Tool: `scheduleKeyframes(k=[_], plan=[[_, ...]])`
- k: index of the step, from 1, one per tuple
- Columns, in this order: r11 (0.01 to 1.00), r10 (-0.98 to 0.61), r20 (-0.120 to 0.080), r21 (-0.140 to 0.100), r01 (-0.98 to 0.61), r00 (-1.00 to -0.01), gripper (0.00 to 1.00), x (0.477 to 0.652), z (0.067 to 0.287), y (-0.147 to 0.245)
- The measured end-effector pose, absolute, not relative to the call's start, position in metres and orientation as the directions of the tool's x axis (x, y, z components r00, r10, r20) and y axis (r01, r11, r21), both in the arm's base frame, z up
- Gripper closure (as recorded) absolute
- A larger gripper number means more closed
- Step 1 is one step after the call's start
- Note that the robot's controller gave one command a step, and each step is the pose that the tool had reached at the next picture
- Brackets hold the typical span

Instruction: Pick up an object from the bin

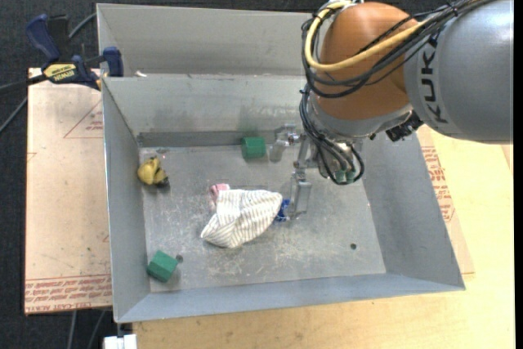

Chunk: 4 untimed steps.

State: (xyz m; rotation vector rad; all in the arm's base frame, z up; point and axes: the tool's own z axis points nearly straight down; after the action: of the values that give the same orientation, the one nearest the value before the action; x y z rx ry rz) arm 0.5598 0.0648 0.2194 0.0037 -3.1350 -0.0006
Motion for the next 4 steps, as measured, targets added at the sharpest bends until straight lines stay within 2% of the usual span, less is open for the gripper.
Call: scheduleKeyframes(k=[1,2,3,4], plan=[[1.0,0.0,-0.001,0.001,0.0,-1.0,0.0,0.561,0.224,0.064],[0.995,-0.097,-0.001,0.002,-0.097,-0.995,0.0,0.555,0.139,0.101],[0.991,-0.136,0.0,0.0,-0.136,-0.991,0.0,0.546,0.111,0.081],[0.973,-0.229,-0.005,0.003,-0.229,-0.973,1.0,0.563,0.071,0.084]])
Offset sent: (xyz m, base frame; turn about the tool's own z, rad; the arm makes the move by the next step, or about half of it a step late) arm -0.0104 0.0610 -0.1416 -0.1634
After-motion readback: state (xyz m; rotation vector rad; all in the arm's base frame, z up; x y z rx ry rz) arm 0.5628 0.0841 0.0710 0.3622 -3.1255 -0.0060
